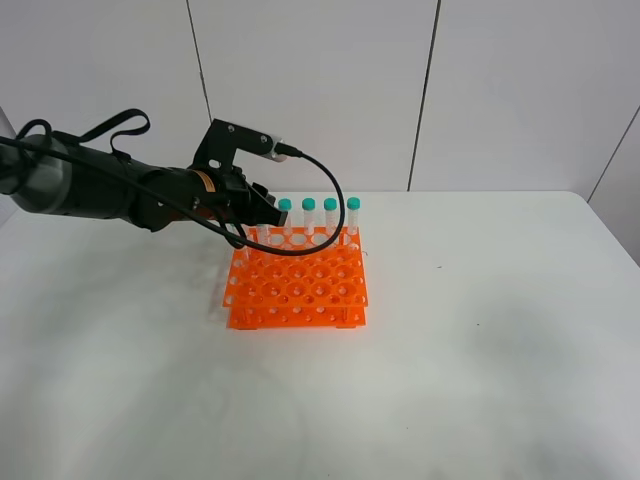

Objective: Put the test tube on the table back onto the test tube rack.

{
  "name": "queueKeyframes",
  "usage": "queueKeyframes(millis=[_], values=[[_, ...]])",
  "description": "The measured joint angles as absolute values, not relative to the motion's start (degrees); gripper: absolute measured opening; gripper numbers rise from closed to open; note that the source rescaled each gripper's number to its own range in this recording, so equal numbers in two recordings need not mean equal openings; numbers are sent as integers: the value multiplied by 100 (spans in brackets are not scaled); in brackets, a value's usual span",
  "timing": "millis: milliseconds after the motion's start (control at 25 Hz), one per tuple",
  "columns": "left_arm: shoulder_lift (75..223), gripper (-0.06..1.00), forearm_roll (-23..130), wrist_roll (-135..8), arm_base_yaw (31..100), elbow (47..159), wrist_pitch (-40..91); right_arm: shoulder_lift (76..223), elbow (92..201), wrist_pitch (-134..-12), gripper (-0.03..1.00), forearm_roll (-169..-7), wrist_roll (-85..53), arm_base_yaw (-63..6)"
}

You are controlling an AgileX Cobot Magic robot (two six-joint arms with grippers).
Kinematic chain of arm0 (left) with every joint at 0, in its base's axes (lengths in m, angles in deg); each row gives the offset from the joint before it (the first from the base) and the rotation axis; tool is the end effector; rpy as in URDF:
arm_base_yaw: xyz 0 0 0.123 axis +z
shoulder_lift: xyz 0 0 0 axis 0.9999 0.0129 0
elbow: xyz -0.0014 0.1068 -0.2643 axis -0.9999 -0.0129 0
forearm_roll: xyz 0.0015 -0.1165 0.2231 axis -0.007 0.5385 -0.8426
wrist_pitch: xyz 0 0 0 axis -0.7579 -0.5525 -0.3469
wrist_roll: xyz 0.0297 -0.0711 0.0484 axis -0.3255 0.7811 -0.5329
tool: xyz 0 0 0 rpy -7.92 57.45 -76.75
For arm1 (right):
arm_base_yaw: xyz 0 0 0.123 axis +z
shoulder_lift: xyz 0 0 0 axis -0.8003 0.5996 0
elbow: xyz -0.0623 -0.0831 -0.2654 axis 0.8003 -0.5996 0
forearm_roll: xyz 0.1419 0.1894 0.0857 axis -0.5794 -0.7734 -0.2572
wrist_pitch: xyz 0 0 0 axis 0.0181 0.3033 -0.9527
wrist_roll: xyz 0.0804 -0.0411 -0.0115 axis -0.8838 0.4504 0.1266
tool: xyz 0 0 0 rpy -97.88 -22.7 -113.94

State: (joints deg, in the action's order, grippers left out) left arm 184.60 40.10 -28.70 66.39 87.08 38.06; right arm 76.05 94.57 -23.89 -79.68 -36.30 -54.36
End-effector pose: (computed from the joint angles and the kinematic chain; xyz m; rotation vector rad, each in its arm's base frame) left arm 0.3789 -0.1598 0.1857 0.4122 2.0874 -0.2424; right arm -0.0031 -0.0009 0.2775 -0.0271 2.0099 -0.0585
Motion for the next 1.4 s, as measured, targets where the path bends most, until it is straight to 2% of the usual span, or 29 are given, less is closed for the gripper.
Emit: queueKeyframes(millis=[240,480,760,1000,1040,1120,1200,1240,1320,1400], values=[[18045,23,3979,-2822,6820,8708,3427,7605,9457,-2389,85,-7968,-3630,-5436],[17764,23,4211,-2892,7655,8708,2932,7605,9457,-2389,85,-7968,-3630,-5436],[17505,23,5081,-4219,8527,8708,1918,7605,9457,-2389,85,-7968,-3630,-5436],[17471,24,5430,-5022,8926,8708,789,7605,9457,-2389,85,-7968,-3630,-5436],[17471,26,5437,-5102,8930,8708,676,7605,9457,-2389,85,-7968,-3630,-5436],[17467,42,5444,-5233,8930,8708,467,7605,9457,-2389,85,-7968,-3630,-5436],[17436,71,5461,-5211,8930,8708,350,7605,9457,-2389,85,-7968,-3630,-5436],[17402,82,5461,-5129,8930,8708,265,7605,9457,-2389,85,-7968,-3630,-5436],[17292,93,5461,-5021,8930,8708,51,7605,9457,-2389,85,-7968,-3630,-5436],[17174,97,5461,-4997,8930,8708,-301,7605,9457,-2389,85,-7968,-3630,-5436]])
